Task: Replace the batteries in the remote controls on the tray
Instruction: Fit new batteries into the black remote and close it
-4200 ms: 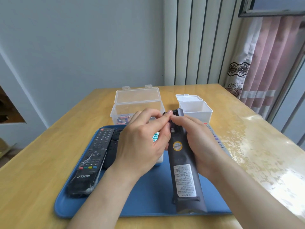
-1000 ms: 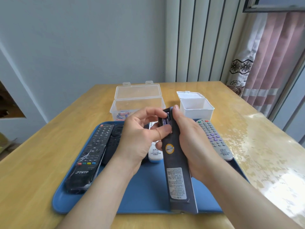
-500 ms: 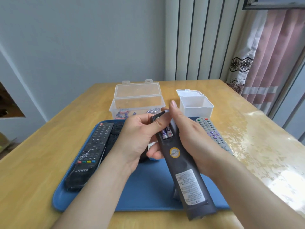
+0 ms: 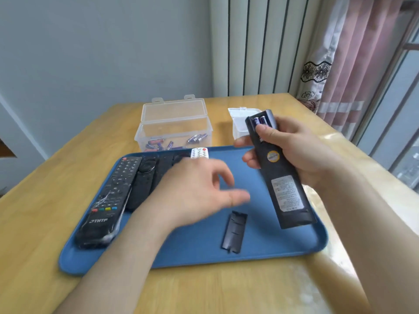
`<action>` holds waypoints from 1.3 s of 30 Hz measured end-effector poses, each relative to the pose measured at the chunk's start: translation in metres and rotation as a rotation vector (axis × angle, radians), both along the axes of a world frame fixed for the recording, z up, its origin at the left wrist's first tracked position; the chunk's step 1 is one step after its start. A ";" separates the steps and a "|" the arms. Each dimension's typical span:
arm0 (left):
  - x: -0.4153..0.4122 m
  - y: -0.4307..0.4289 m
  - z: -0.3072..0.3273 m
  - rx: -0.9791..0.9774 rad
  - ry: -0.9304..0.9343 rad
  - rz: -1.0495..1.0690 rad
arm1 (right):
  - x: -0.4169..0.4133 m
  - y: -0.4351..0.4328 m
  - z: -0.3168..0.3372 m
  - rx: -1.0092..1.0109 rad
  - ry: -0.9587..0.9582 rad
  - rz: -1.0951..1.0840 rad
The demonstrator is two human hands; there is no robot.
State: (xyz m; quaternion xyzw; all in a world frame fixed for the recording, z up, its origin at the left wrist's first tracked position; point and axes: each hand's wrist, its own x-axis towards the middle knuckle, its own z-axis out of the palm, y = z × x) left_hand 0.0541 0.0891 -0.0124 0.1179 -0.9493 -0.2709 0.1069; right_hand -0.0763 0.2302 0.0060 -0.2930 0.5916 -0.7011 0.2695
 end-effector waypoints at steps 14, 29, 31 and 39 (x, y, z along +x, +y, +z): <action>0.004 -0.010 0.016 0.894 0.617 -0.093 | 0.015 -0.017 -0.014 0.025 -0.427 0.149; 0.008 -0.031 0.012 0.633 0.094 -0.240 | 0.041 -0.018 -0.003 0.263 0.124 0.407; 0.009 -0.032 0.010 0.625 0.071 -0.274 | 0.041 -0.019 -0.003 0.292 0.120 0.426; 0.005 -0.048 0.007 0.891 0.292 0.129 | -0.014 0.023 -0.002 0.222 0.060 0.496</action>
